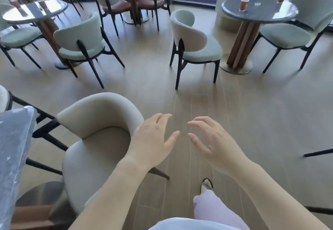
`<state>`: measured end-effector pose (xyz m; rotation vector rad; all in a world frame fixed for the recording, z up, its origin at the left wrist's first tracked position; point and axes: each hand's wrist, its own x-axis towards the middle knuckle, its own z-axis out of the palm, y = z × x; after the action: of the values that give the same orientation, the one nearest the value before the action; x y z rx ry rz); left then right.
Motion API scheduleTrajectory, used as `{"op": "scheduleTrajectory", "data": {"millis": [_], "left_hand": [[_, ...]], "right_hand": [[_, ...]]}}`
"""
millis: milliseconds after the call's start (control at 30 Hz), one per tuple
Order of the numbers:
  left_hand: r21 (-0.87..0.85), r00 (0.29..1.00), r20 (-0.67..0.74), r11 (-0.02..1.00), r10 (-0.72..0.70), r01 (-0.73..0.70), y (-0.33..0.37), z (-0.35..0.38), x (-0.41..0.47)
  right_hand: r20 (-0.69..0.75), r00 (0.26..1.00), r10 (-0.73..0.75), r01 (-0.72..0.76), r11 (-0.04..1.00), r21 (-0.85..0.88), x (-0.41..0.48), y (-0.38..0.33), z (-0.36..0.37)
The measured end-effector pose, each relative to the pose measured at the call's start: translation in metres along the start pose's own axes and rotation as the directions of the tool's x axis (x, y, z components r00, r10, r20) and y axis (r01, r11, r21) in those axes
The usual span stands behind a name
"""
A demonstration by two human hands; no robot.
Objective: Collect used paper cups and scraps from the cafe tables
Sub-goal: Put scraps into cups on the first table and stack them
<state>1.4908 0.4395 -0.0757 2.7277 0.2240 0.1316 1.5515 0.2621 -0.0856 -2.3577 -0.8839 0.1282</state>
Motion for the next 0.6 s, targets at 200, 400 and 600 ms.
{"op": "scheduleTrajectory", "data": {"millis": [200,400,600], "left_hand": [[-0.026,0.999,-0.018,0.998,-0.050,0.050,-0.031,-0.007,0.092],[-0.009,0.984,-0.068,0.987,-0.162,0.162,-0.057,-0.015,0.211],[0.055,0.974,-0.104,0.977,-0.200,0.207,-0.076,-0.024,0.326]], "right_hand": [[0.034,0.997,-0.074,0.073,0.997,0.024,0.110,0.022,0.005],[0.094,0.983,-0.156,0.157,0.988,0.000,0.247,0.063,-0.010],[0.131,0.965,-0.227,0.223,0.974,0.042,0.366,0.097,-0.023]]}}
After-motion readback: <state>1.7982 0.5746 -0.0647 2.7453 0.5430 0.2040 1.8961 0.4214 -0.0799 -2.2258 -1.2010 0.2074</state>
